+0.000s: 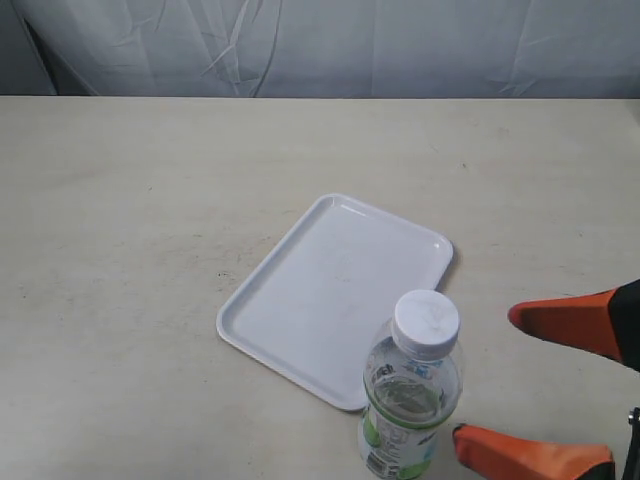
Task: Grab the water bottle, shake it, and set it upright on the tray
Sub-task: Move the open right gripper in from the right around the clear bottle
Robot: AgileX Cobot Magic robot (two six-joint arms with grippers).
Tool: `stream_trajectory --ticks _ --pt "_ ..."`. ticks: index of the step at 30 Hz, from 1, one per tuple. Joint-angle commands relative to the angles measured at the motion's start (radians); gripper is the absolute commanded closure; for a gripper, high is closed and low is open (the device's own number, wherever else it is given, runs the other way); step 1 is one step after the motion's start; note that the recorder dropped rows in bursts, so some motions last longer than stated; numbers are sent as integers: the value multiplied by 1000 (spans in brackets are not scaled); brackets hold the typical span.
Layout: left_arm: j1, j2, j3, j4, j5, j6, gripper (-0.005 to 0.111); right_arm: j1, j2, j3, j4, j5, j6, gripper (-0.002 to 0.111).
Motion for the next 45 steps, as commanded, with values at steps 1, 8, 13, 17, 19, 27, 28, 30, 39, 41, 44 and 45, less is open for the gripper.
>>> stream_trajectory --ticks 1,8,13,17,19,27,28,30,39,41,44,45 --pt "-7 -4 3 0 -13 -3 105 2 53 1 17 -22 -18 4" --pt "-7 -4 3 0 -13 -3 105 2 181 1 127 -16 -197 4" --pt "-7 -4 3 0 -13 -3 105 2 292 1 199 5 -297 4" --pt "-7 -4 3 0 -13 -3 105 2 341 1 274 37 -392 4" --pt "-7 -4 3 0 -13 -3 105 2 376 1 276 39 -398 4" --pt "-7 -4 3 0 -13 -3 105 2 509 1 365 48 -557 4" --pt "-7 -4 3 0 -13 -3 105 2 523 1 379 52 -587 4" --pt "-7 -4 3 0 -13 -3 105 2 537 1 393 52 -608 4" --pt "-7 -4 3 0 -13 -3 105 121 593 1 419 -60 -713 4" --pt "-7 -4 3 0 -13 -3 105 165 600 1 433 -132 -713 4" --pt "-7 -4 3 0 -13 -3 105 213 600 1 457 -199 -716 4" --pt "-7 -4 3 0 -13 -3 105 226 600 1 459 -219 -716 4"
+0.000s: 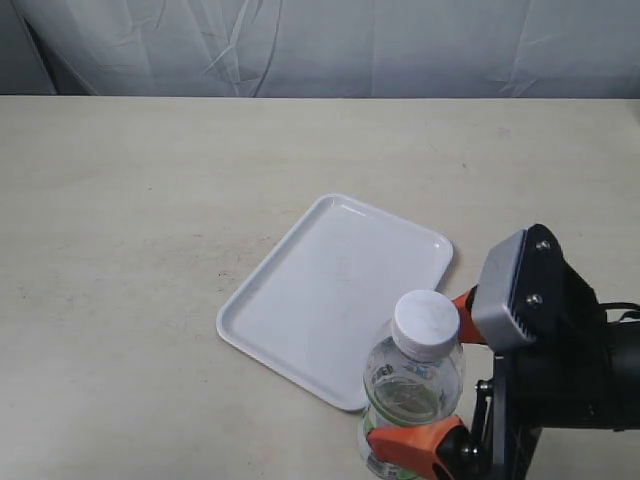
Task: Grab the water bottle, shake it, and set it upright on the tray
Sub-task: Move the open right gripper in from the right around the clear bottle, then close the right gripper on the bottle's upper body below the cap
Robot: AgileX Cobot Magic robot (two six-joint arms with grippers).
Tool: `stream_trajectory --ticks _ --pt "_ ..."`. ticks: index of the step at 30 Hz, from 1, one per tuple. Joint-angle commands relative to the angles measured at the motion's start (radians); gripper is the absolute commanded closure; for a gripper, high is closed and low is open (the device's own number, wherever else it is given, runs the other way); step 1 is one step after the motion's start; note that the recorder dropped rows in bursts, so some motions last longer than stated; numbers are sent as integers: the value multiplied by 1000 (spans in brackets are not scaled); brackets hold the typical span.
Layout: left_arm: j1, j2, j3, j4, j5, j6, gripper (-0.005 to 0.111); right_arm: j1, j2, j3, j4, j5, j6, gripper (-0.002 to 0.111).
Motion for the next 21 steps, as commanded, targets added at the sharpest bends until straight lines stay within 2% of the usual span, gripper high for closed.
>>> stream_trajectory --ticks 1,6,15,21 --pt "-7 -4 3 0 -13 -3 105 66 3 1 43 -104 -24 4" --pt "-7 -4 3 0 -13 -3 105 119 3 1 96 -191 -36 4" --pt "-7 -4 3 0 -13 -3 105 119 3 1 101 -155 -36 4" --pt "-7 -4 3 0 -13 -3 105 119 3 1 125 -193 -36 4"
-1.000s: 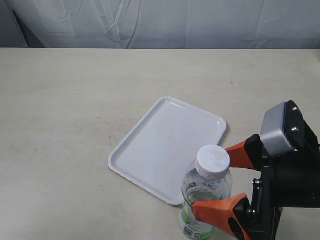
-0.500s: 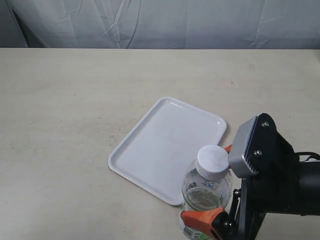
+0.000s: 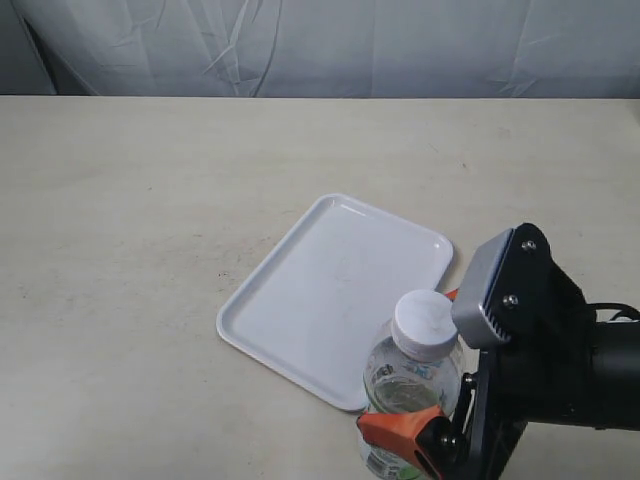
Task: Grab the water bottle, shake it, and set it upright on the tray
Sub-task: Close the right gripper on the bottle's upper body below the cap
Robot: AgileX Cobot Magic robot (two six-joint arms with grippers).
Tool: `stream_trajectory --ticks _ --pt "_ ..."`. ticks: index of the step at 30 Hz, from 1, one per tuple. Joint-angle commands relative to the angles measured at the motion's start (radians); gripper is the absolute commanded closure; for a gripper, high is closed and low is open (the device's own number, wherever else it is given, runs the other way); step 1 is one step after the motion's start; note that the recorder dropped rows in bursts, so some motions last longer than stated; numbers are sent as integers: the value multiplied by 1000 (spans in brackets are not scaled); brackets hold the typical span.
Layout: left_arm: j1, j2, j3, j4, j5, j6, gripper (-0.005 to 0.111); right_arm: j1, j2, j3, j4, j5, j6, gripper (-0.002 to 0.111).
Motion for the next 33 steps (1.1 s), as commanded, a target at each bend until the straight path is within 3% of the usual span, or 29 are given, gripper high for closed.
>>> stream_trajectory --ticks 1,33 --pt "-7 -4 3 0 -13 -3 105 4 1 1 33 -24 -9 4" --pt "-7 -4 3 0 -13 -3 105 4 111 -1 79 38 -73 4"
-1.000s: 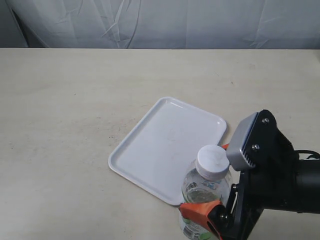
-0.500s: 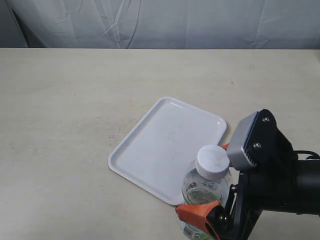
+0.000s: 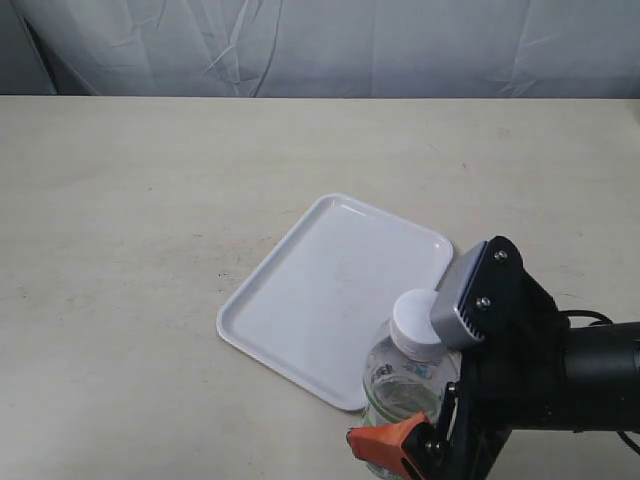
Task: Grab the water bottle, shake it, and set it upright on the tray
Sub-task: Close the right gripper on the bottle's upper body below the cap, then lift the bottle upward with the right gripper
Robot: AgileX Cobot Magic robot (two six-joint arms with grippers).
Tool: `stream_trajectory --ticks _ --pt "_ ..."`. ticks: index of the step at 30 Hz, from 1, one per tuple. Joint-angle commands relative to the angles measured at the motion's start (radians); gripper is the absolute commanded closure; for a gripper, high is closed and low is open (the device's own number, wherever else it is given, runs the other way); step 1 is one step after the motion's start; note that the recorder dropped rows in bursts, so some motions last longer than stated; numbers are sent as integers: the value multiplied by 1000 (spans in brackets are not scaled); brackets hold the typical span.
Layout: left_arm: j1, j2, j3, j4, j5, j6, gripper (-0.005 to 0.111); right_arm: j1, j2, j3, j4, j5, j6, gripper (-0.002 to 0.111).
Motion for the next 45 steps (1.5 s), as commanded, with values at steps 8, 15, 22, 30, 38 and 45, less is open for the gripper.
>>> stream_trajectory --ticks 8,15,22,30,38,45 --pt "-7 -4 3 0 -13 -3 105 4 5 -1 14 -1 -45 4" --pt "-7 -4 3 0 -13 -3 105 4 5 -1 28 -32 -61 4" --pt "-7 -4 3 0 -13 -3 105 4 5 -1 36 -15 -61 4" --pt "-7 -4 3 0 -13 -3 105 4 5 -1 84 -19 -61 4" --pt "-7 -4 3 0 -13 -3 105 4 5 -1 21 -5 -40 106" --pt "-7 -4 3 0 -13 -3 105 4 3 -1 115 15 0 109"
